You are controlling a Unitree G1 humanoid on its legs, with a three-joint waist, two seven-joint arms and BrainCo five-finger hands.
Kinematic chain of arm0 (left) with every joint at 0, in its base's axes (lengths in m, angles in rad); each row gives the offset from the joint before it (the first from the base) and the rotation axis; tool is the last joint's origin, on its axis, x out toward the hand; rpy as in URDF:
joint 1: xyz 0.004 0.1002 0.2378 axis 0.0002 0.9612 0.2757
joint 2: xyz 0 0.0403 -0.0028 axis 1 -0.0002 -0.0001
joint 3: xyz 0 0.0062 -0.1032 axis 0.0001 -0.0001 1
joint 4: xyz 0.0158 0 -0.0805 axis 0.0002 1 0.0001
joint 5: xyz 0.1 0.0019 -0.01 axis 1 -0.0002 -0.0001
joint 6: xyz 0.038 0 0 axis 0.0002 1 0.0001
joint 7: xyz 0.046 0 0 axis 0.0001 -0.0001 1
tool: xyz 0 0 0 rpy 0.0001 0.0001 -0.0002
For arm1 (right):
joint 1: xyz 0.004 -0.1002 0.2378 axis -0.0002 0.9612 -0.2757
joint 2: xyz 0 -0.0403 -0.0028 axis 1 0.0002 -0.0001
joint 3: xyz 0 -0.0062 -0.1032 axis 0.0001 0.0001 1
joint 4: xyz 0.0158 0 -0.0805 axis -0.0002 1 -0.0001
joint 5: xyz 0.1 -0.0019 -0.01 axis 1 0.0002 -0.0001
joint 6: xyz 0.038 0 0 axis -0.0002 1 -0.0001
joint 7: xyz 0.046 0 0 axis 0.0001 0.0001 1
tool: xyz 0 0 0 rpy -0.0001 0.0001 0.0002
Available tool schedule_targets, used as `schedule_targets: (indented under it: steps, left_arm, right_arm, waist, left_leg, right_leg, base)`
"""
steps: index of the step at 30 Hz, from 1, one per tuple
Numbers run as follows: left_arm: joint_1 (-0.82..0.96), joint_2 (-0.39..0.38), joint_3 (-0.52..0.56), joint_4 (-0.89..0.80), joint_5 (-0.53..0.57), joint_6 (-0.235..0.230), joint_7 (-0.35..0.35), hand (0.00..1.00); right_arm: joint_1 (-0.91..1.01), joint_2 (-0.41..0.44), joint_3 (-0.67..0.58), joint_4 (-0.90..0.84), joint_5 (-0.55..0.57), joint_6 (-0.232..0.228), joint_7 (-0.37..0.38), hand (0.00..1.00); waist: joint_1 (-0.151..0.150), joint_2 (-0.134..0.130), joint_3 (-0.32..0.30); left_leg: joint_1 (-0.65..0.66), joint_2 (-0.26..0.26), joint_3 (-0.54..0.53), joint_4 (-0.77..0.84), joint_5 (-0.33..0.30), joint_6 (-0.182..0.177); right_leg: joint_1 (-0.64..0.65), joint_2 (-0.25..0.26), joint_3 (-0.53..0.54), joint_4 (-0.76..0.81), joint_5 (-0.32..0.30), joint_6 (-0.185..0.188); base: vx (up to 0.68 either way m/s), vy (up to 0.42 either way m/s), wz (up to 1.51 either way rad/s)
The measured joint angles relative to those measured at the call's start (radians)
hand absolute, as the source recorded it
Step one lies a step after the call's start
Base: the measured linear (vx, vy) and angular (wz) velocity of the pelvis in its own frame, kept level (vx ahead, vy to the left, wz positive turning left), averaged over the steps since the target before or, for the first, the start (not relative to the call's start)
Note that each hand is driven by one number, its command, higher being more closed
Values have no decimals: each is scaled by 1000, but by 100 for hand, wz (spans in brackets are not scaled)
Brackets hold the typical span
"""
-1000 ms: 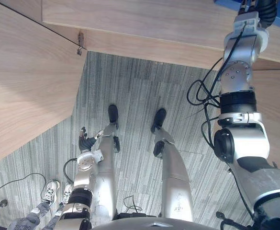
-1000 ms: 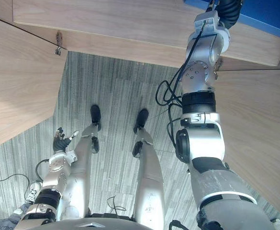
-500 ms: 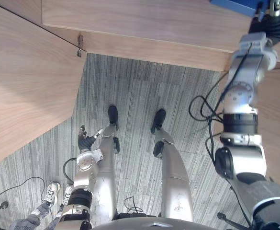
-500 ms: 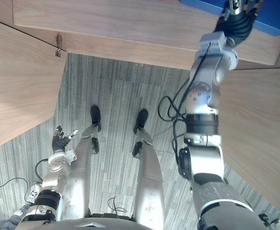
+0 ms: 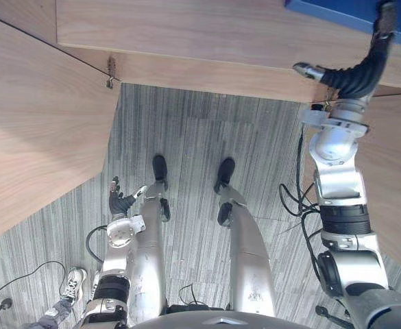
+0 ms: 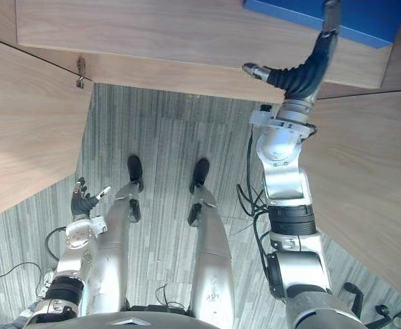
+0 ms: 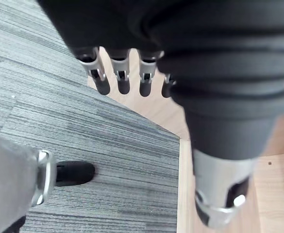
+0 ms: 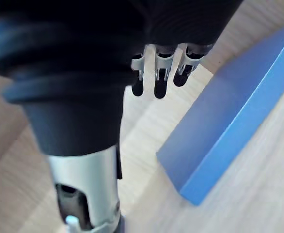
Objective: Walk over to the cabinet, pick up the folder, carry it to the office cabinet, place the folder inside the office cabinet, then close the office cabinet door
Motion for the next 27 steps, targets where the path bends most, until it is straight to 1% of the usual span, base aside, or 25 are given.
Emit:
schedule_targets:
  steps: [1,4,6,9,12,18,21,27]
  left_arm:
    - [0,4,0,0,11,0,0,0]
    - [0,9,1,0,17,-3,0,0]
    - [1,10,1,1,17,-3,0,0]
    - [1,12,2,1,17,-4,0,0]
    - [1,16,2,-1,17,-7,0,0]
    - [3,25,1,-4,17,-15,0,0]
    - [12,25,0,-6,17,-16,0,0]
    - [88,33,-22,-119,15,-28,-2,0]
  right_arm:
    - [-8,-1,14,30,-46,18,1,100]
    - [-36,-14,46,90,-125,44,2,100]
    - [-59,-40,83,140,-177,66,6,100]
    - [-90,-42,91,189,-209,70,12,100]
    - [-138,-67,130,247,-235,71,26,100]
    - [-244,-91,172,369,-233,78,28,100]
    - [-293,-134,208,395,-197,73,28,100]
    - [-377,-198,214,453,-98,64,44,100]
  waist:
    - [0,-2,-1]
    - [1,-3,-1]
    - [2,-3,-1]
    - [3,-3,-1]
    - [4,-3,-1]
    - [14,-3,-1]
    - [16,-3,-1]
    - [19,-3,-1]
  left_leg:
    - [0,-1,0,0,0,0]
    - [-1,-2,0,0,0,0]
    - [-2,-3,-2,2,0,0]
    - [-6,-7,-5,7,0,0]
    - [-24,-8,-7,14,0,1]
    - [-57,-12,-13,32,0,2]
    - [-79,-13,-13,40,1,3]
    - [-114,-17,-10,59,0,3]
  right_leg:
    - [-1,-1,0,2,0,0]
    - [-3,-2,0,5,-2,0]
    - [-5,-5,-2,13,-6,-1]
    - [-13,-11,-4,32,-16,-1]
    - [-31,-15,-7,47,-20,-1]
    - [-64,-24,-12,78,-31,-3]
    - [-88,-31,-14,93,-35,-4]
    - [-129,-45,-13,130,-48,-4]
  base:
    - [38,-10,1]
    - [11,-3,0]
    - [31,-8,4]
    - [36,-8,7]
    - [23,-4,5]
    - [26,1,5]
    - [20,5,6]
    - [15,4,5]
